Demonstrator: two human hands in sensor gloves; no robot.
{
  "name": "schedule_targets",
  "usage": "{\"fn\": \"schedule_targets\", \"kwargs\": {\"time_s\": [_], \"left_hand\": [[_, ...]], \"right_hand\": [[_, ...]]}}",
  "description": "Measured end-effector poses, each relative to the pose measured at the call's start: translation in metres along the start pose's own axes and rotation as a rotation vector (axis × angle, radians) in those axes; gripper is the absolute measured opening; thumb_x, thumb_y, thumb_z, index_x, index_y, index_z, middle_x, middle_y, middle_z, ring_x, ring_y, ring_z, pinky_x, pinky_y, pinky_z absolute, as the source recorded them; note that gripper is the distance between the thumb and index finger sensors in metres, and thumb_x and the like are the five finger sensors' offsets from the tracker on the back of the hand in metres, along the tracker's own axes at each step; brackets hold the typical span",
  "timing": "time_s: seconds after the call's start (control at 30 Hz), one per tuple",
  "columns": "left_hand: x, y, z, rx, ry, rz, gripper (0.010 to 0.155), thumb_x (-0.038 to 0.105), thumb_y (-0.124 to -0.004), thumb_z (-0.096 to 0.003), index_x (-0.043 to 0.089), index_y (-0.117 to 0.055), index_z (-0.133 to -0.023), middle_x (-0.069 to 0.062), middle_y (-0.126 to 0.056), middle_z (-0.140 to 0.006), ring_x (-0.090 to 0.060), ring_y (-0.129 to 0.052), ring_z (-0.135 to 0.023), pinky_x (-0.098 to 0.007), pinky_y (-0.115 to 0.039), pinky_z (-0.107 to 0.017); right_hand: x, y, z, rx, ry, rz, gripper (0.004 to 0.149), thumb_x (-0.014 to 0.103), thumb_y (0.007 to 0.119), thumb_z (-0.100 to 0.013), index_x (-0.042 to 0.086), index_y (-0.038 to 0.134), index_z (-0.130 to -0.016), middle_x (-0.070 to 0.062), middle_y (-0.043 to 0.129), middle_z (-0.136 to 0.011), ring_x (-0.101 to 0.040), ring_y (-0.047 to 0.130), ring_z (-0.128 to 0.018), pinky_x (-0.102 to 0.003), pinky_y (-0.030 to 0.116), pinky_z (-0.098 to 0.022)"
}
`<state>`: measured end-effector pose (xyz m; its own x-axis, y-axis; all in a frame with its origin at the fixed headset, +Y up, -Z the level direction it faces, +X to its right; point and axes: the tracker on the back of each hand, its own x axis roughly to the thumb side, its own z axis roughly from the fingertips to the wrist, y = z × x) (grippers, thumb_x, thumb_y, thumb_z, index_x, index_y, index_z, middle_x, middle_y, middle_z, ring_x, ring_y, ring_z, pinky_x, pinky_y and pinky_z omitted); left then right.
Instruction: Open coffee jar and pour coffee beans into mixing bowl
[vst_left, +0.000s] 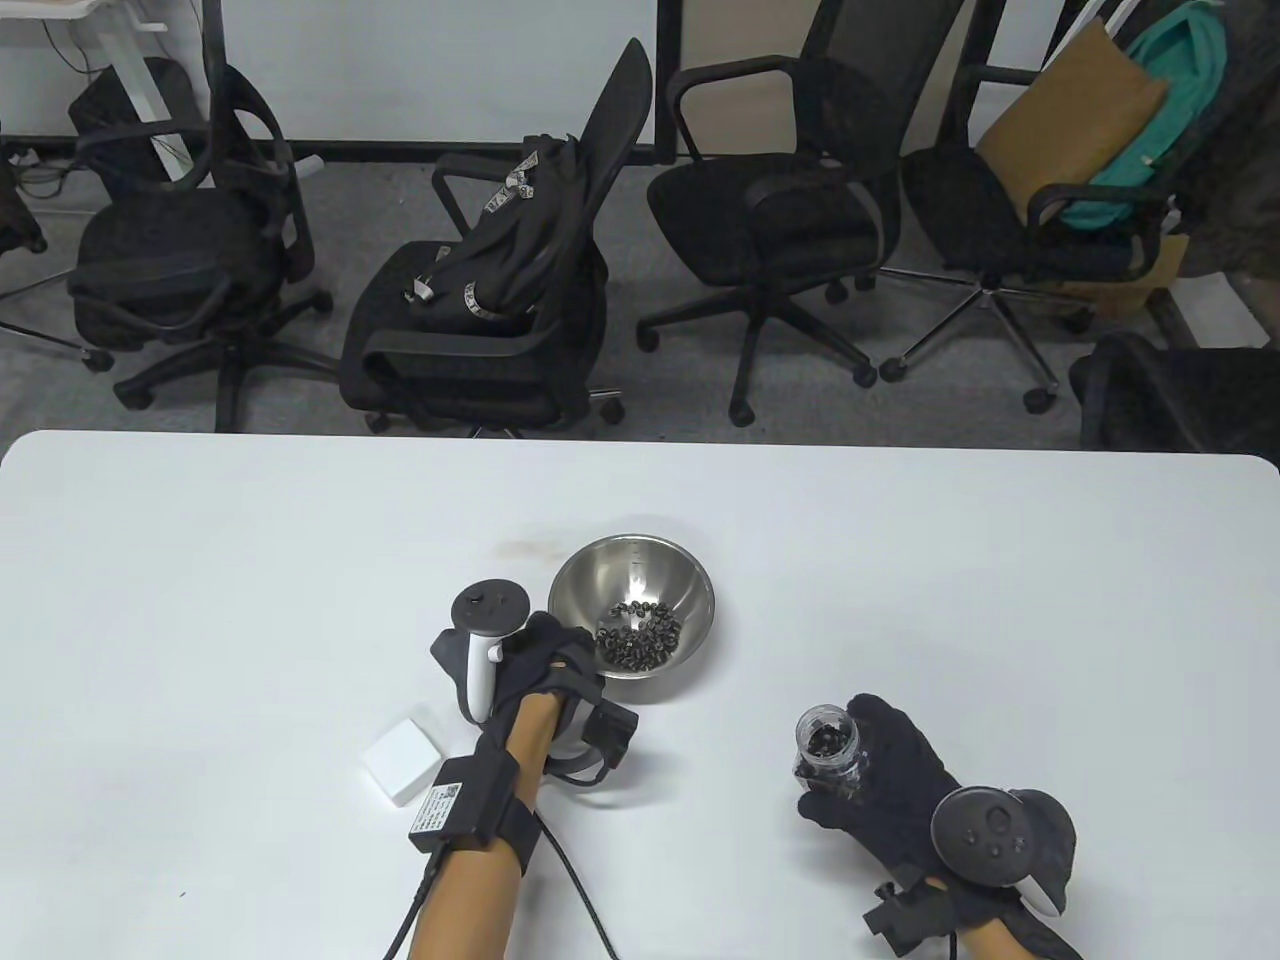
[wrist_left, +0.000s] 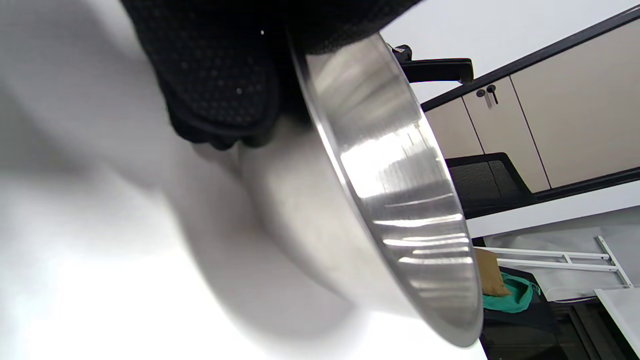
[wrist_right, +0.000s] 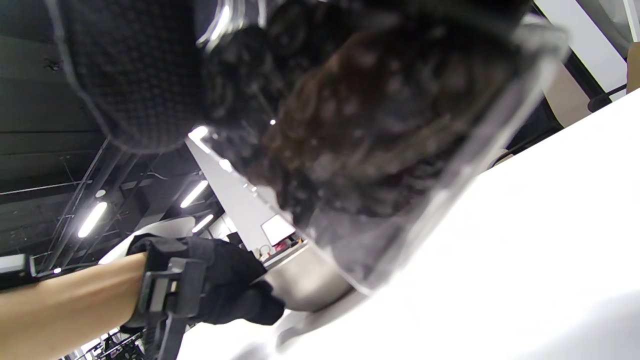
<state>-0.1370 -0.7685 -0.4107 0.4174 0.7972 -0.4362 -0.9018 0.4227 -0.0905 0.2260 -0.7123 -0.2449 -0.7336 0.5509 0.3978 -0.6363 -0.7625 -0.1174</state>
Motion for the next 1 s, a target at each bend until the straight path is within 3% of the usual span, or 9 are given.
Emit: {"fn": "schedule_targets", "kwargs": {"time_s": [0.03, 0.1, 0.23, 0.4, 0.5, 0.6, 0.73, 0.87, 1.0], "left_hand": [[0.001, 0.0, -0.002, -0.016, -0.001, 0.022, 0.055, 0.011, -0.076, -0.0653, -0.014, -0.051, -0.108, -0.027, -0.076, -0.1, -0.027, -0.106, -0.066, -0.015, -0.099, -0.045], [0.0, 0.0, -0.001, -0.03, -0.015, 0.052, 0.06, 0.019, -0.076, -0.0666, -0.014, -0.048, -0.109, -0.028, -0.074, -0.101, -0.028, -0.104, -0.07, -0.027, -0.097, -0.046], [-0.004, 0.015, 0.012, -0.028, -0.101, 0.045, 0.078, 0.042, -0.074, -0.0662, -0.014, -0.046, -0.112, -0.034, -0.072, -0.102, -0.035, -0.101, -0.073, -0.032, -0.095, -0.048], [-0.002, 0.061, 0.045, -0.117, -0.215, -0.066, 0.083, 0.042, -0.079, -0.0646, -0.012, -0.044, -0.117, -0.037, -0.065, -0.107, -0.046, -0.092, -0.081, -0.042, -0.089, -0.053], [-0.003, 0.084, 0.068, -0.133, -0.297, -0.314, 0.082, 0.04, -0.084, -0.0624, -0.005, -0.048, -0.12, -0.035, -0.061, -0.113, -0.048, -0.086, -0.09, -0.049, -0.083, -0.059], [-0.012, 0.093, 0.084, -0.139, -0.194, -0.707, 0.089, 0.045, -0.088, -0.0594, -0.002, -0.047, -0.122, -0.035, -0.048, -0.121, -0.057, -0.067, -0.103, -0.066, -0.066, -0.071], [-0.037, 0.092, 0.083, -0.171, 0.009, -1.071, 0.101, 0.049, -0.09, -0.0563, -0.003, -0.038, -0.125, -0.037, -0.038, -0.124, -0.061, -0.056, -0.109, -0.072, -0.058, -0.074], [-0.06, 0.09, 0.07, -0.241, 0.162, -1.124, 0.102, 0.046, -0.092, -0.0562, -0.003, -0.033, -0.124, -0.036, -0.042, -0.123, -0.058, -0.06, -0.109, -0.071, -0.06, -0.073], [-0.061, 0.087, 0.068, -0.165, 0.112, -1.149, 0.092, 0.042, -0.092, -0.0565, -0.003, -0.044, -0.121, -0.029, -0.058, -0.117, -0.05, -0.073, -0.102, -0.064, -0.068, -0.071]], "right_hand": [[0.0, 0.0, 0.0, 0.001, 0.001, 0.0, 0.096, 0.05, 0.09, -0.045, -0.001, 0.04, -0.109, -0.027, 0.058, -0.102, -0.044, 0.069, -0.086, -0.062, 0.067, -0.067], [-0.001, 0.0, 0.0, 0.003, 0.001, 0.002, 0.096, 0.05, 0.09, -0.045, -0.001, 0.04, -0.109, -0.027, 0.058, -0.102, -0.044, 0.07, -0.086, -0.062, 0.067, -0.067], [-0.001, -0.001, 0.0, 0.003, -0.002, 0.007, 0.096, 0.05, 0.09, -0.045, -0.001, 0.04, -0.109, -0.027, 0.058, -0.102, -0.044, 0.069, -0.086, -0.062, 0.067, -0.067], [0.001, -0.001, 0.0, 0.003, -0.017, 0.024, 0.096, 0.05, 0.09, -0.045, -0.001, 0.04, -0.109, -0.027, 0.058, -0.102, -0.044, 0.07, -0.086, -0.062, 0.067, -0.067], [0.005, -0.001, 0.0, 0.006, -0.037, 0.044, 0.096, 0.05, 0.09, -0.045, -0.001, 0.04, -0.109, -0.027, 0.058, -0.102, -0.044, 0.07, -0.086, -0.062, 0.067, -0.067], [0.009, -0.001, 0.001, 0.011, -0.058, 0.063, 0.096, 0.05, 0.09, -0.045, -0.001, 0.04, -0.109, -0.027, 0.058, -0.102, -0.044, 0.07, -0.086, -0.062, 0.067, -0.067], [0.012, 0.0, 0.001, 0.017, -0.077, 0.078, 0.096, 0.05, 0.09, -0.045, -0.001, 0.04, -0.109, -0.027, 0.058, -0.102, -0.044, 0.07, -0.086, -0.061, 0.067, -0.067], [0.013, 0.0, 0.002, 0.019, -0.087, 0.088, 0.096, 0.05, 0.091, -0.045, -0.001, 0.04, -0.109, -0.027, 0.058, -0.102, -0.044, 0.07, -0.086, -0.061, 0.067, -0.067], [0.014, 0.001, 0.002, 0.021, -0.09, 0.093, 0.096, 0.05, 0.09, -0.045, -0.001, 0.04, -0.109, -0.027, 0.058, -0.102, -0.044, 0.07, -0.086, -0.062, 0.067, -0.067]]}}
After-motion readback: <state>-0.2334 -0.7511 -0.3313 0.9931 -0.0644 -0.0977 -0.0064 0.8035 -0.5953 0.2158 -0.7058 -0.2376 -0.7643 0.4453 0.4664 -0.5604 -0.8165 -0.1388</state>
